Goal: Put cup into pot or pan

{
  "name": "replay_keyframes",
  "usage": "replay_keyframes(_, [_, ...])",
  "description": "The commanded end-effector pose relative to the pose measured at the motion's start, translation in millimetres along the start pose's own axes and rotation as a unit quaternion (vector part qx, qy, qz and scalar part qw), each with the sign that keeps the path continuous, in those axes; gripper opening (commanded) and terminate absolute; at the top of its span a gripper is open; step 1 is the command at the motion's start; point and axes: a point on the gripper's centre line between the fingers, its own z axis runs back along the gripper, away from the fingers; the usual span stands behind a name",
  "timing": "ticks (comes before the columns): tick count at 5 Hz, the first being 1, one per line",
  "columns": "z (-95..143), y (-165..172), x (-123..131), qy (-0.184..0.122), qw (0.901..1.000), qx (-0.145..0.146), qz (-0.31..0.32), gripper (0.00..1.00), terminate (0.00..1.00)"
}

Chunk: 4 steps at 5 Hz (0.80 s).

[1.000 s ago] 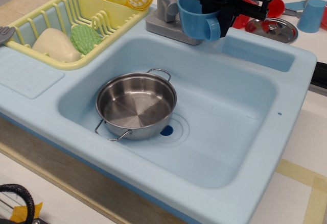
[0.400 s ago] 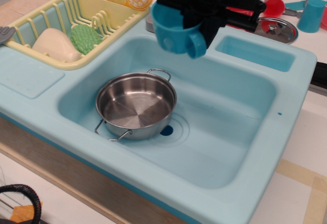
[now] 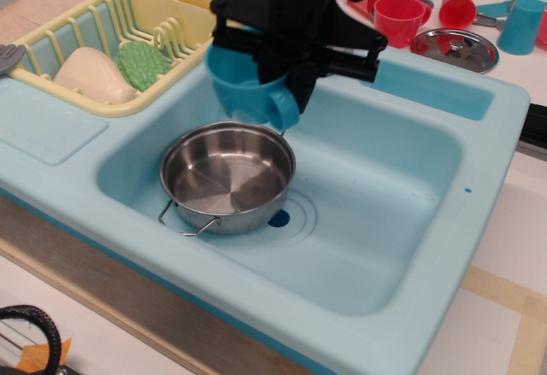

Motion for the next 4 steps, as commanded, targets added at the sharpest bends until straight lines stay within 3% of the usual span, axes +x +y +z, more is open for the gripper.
replay_keyframes(1, [5.0, 8.9, 5.0, -0.008, 0.9998, -0.012, 0.016, 0.0, 0.0])
replay_keyframes(2, [3.4, 10.7, 4.8, 0.006, 0.9993, -0.021, 0.031, 0.0, 0.0])
replay_keyframes(3, [2.9, 12.9, 1.5, -0.002, 0.9981, -0.042, 0.045, 1.0, 0.0])
replay_keyframes(4, [2.9, 12.9, 1.5, -0.002, 0.9981, -0.042, 0.045, 1.0, 0.0])
